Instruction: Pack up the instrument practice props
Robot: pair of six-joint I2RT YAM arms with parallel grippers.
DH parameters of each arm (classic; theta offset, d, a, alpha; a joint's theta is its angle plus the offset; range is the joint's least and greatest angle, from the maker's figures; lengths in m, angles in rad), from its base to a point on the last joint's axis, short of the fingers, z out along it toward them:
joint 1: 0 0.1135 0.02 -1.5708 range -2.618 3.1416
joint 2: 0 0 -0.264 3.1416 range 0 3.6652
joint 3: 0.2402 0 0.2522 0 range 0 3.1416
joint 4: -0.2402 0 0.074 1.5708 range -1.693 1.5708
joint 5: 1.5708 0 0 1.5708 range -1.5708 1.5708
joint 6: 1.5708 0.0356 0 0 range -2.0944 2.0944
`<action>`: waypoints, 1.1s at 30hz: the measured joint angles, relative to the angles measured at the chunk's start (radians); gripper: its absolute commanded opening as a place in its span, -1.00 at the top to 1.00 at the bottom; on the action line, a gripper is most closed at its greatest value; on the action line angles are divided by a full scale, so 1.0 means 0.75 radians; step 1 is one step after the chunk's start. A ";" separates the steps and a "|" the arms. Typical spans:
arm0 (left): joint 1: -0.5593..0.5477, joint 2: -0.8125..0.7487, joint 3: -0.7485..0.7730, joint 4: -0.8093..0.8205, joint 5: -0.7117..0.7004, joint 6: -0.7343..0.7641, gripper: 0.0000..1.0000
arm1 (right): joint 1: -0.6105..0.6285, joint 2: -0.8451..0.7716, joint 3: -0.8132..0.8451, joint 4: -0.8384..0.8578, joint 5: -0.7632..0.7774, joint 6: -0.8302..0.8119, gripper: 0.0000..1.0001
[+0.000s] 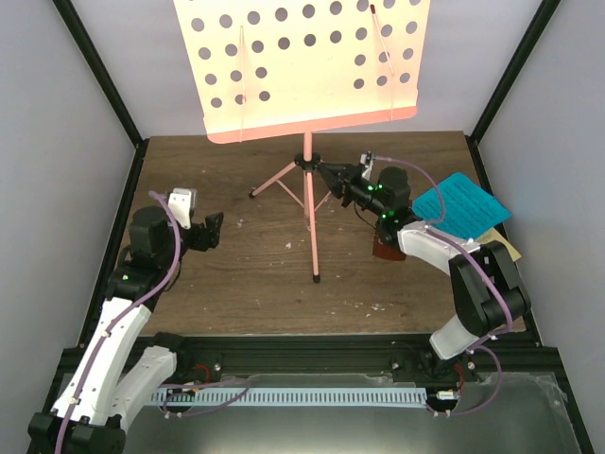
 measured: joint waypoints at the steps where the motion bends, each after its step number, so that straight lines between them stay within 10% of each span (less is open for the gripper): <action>1: 0.000 0.000 0.000 -0.001 0.000 0.000 -0.63 | 0.000 0.000 0.000 0.002 0.000 -0.014 0.80; 33: 0.000 0.027 0.000 -0.002 0.000 0.000 -0.63 | 0.005 -0.148 -0.166 0.085 0.042 -1.985 0.76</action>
